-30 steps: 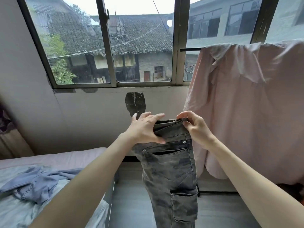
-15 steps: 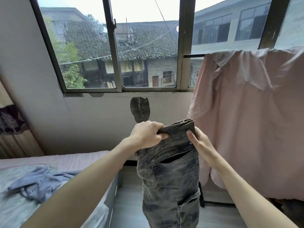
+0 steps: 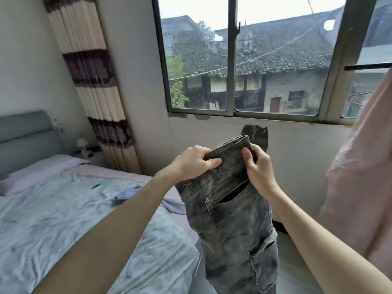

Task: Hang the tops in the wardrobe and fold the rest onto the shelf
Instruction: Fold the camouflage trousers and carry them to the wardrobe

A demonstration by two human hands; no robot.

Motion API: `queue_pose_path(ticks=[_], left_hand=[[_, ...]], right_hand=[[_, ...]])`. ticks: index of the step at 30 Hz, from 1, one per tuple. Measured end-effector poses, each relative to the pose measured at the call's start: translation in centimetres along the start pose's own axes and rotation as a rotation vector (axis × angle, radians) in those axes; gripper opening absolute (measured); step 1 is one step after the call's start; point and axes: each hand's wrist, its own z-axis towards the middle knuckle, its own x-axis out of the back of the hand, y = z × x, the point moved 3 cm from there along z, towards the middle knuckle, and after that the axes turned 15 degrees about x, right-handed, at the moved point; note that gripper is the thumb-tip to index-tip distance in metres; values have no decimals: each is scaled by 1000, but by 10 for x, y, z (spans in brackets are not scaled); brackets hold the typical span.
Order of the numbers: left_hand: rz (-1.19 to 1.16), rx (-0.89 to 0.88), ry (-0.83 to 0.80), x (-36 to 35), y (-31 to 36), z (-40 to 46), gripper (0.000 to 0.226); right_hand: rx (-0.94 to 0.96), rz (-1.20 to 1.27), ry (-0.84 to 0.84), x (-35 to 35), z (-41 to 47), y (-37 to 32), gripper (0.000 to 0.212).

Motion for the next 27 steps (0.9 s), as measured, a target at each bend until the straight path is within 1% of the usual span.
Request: queue_pose_path(ticks=[4, 5, 6, 10, 14, 15, 17, 20, 21, 24, 27], left_hand=[[-142, 128, 61, 66, -71, -17, 34], [-164, 158, 91, 89, -97, -24, 33], [-177, 180, 104, 103, -112, -27, 31], [-244, 296, 206, 183, -212, -51, 17], [-215, 442, 319, 272, -334, -65, 18], [-174, 478, 327, 283, -357, -65, 22], [-65, 590, 348, 307, -428, -70, 27], [36, 793, 361, 310, -540, -77, 24], [51, 860, 367, 307, -575, -80, 29], [135, 1045, 360, 286, -665, -84, 36], [227, 1114, 379, 255, -724, -80, 35]], right_hand=[[48, 32, -94, -96, 26, -32, 25], [62, 58, -129, -133, 33, -43, 24], [71, 72, -152, -153, 37, -50, 23], [115, 138, -267, -291, 53, -88, 20], [135, 225, -421, -453, 62, -123, 23], [142, 233, -469, -479, 61, -126, 24], [131, 250, -613, -562, 49, -130, 27], [13, 257, -841, -659, 14, -115, 43], [-28, 260, -902, -683, -1, -106, 46], [-123, 234, -1054, -739, -53, -65, 47], [-207, 183, -1171, -763, -102, -20, 46]])
